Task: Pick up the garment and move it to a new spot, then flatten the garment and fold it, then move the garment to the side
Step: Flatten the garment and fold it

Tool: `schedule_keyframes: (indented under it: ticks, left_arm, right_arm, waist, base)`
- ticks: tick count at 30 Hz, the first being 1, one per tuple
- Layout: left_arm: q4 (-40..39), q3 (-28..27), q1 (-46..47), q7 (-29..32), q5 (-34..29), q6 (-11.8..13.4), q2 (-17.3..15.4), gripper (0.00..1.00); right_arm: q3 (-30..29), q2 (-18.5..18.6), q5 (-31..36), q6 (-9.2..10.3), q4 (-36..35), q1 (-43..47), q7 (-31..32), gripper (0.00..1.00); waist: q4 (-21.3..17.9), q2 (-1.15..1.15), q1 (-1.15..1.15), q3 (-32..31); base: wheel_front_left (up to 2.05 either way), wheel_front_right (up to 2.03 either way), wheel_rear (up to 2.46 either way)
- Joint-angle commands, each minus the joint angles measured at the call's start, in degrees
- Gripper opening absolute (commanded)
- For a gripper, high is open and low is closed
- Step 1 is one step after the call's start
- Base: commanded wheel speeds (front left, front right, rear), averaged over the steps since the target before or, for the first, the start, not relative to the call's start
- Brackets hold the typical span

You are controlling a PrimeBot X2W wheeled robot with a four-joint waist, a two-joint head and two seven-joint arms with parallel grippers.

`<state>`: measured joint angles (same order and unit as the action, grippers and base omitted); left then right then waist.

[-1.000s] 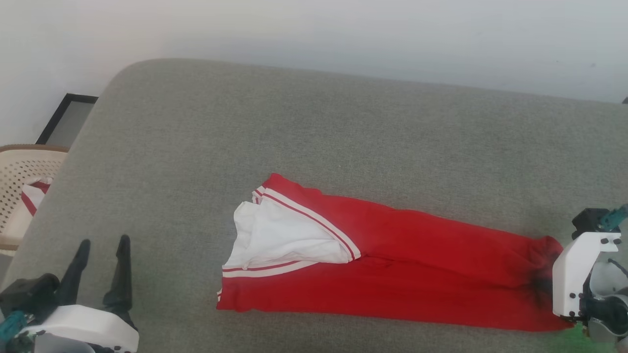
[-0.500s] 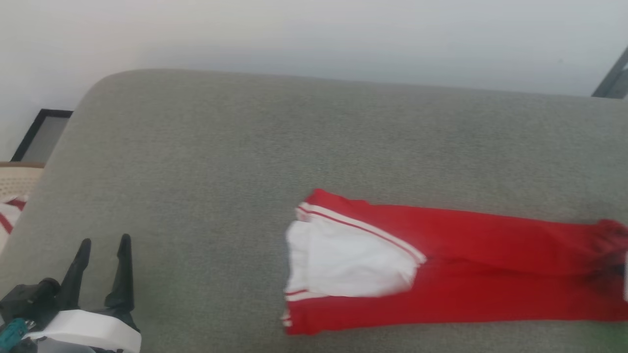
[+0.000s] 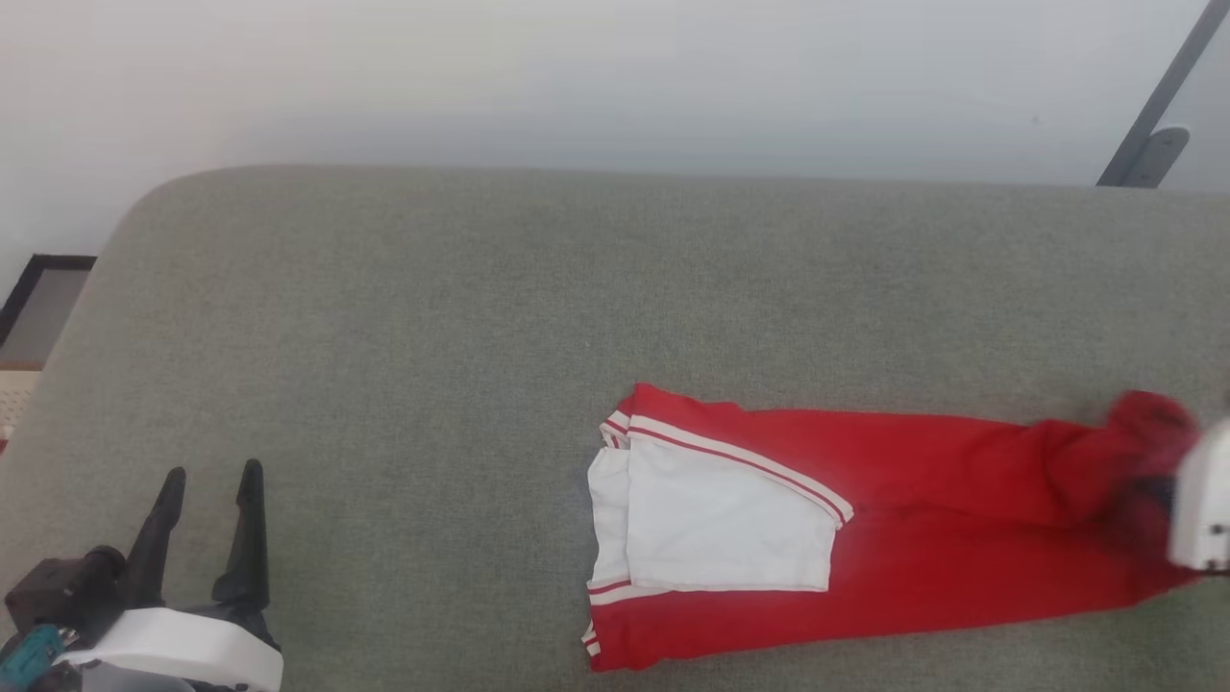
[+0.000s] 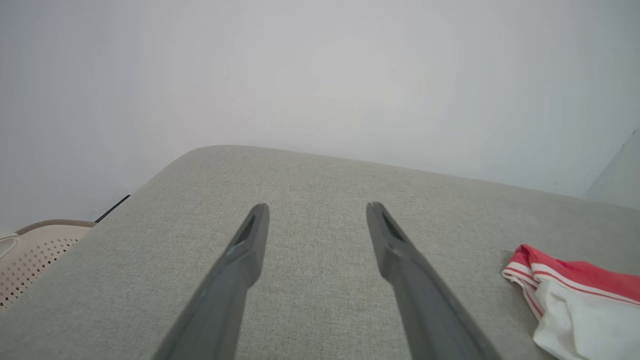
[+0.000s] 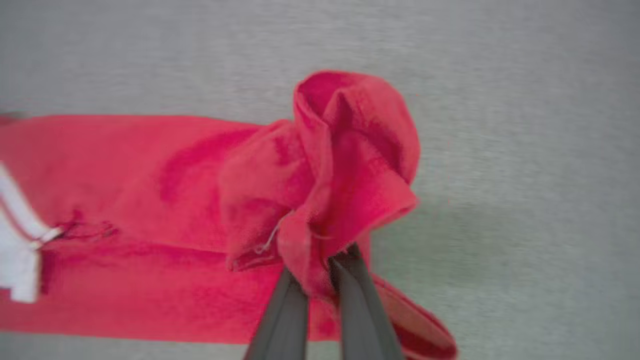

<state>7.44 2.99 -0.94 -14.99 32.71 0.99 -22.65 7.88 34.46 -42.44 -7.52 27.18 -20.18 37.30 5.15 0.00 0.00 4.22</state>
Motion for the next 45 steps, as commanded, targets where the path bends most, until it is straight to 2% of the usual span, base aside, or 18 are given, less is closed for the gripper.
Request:
schedule_keyframes:
  ticks: [1, 6, 13, 20, 21, 30, 33, 34, 35, 38, 45]
  left_arm:
    - [0.1, -0.4, 0.0, -0.2, 0.0, -0.3, 0.3, 1.0]
    - [0.5, -0.4, -0.7, -0.2, -0.5, -0.8, 0.7, 1.0]
    - [1.1, 0.7, 0.4, 0.0, -0.9, -1.3, 0.9, 1.0]
    - [1.7, 2.4, 2.5, 0.5, -1.1, -1.9, 1.3, 1.0]
    - [1.7, 2.4, 2.5, 0.5, -1.1, -1.9, 1.3, 1.0]
    - [2.7, 3.6, 4.7, 0.5, -0.8, -2.4, 2.1, 1.0]
    - [3.0, 3.4, 4.8, 0.4, -0.5, -2.5, 2.2, 1.0]
    - [3.1, 3.3, 4.8, 0.3, -0.4, -2.6, 2.3, 1.0]
    - [3.2, 3.3, 4.8, 0.3, -0.4, -2.6, 2.3, 1.0]
    - [3.5, 2.9, 4.5, 0.2, 0.0, -2.5, 2.3, 1.0]
    - [3.6, 2.1, 3.8, 0.0, -0.1, -2.5, 1.8, 1.0]
  right_arm:
    - [0.7, 0.1, -0.8, 0.08, -1.5, 0.9, 0.4, 0.0]
    - [4.9, -1.6, -3.6, 0.05, -11.1, 3.1, 1.2, 0.0]
    - [11.8, -6.8, -3.1, 0.05, -15.7, 1.5, 1.8, 0.0]
    - [18.8, -13.2, -0.8, 0.06, -11.9, -2.4, -0.1, 0.0]
    - [18.8, -13.2, -0.8, 0.06, -11.9, -2.4, -0.1, 0.0]
    - [25.1, -19.4, 1.2, 0.06, -1.5, -7.6, -4.9, 0.0]
    - [26.9, -20.2, 1.2, 0.06, 1.1, -9.2, -6.5, 0.45]
    - [27.4, -20.4, 1.0, 0.06, 1.8, -9.6, -6.9, 0.7]
    - [28.0, -20.5, 0.7, 0.06, 2.3, -10.0, -7.3, 1.0]
    - [29.6, -20.8, -0.8, 0.05, 2.9, -10.9, -8.4, 1.0]
    - [31.5, -18.4, -4.5, 0.06, 0.2, -11.9, -11.8, 1.0]
  waist:
    - [-0.1, 0.0, 0.0, -0.4]
    - [0.5, 0.0, 0.0, -1.3]
    - [3.0, 0.0, 0.0, -2.3]
    - [6.2, 0.0, 0.0, -2.6]
    - [6.2, 0.0, 0.0, -2.6]
    - [8.8, 0.0, 0.0, -1.9]
    - [8.9, 0.0, 0.0, -1.8]
    - [8.8, 0.0, 0.0, -1.7]
    - [8.7, 0.0, 0.0, -1.7]
    - [8.2, 0.0, 0.0, -1.7]
    - [5.6, 0.0, 0.0, -2.1]
  base:
    - [0.0, 0.0, 0.0]
    - [0.0, 0.0, 0.0]
    - [0.0, 0.0, 0.0]
    - [0.0, 0.0, 0.0]
    - [0.0, 0.0, 0.0]
    - [0.0, 0.0, 0.0]
    - [0.0, 0.0, 0.0]
    - [0.0, 0.0, 0.0]
    - [0.0, 0.0, 0.0]
    - [0.0, 0.0, 0.0]
    - [0.0, 0.0, 0.0]
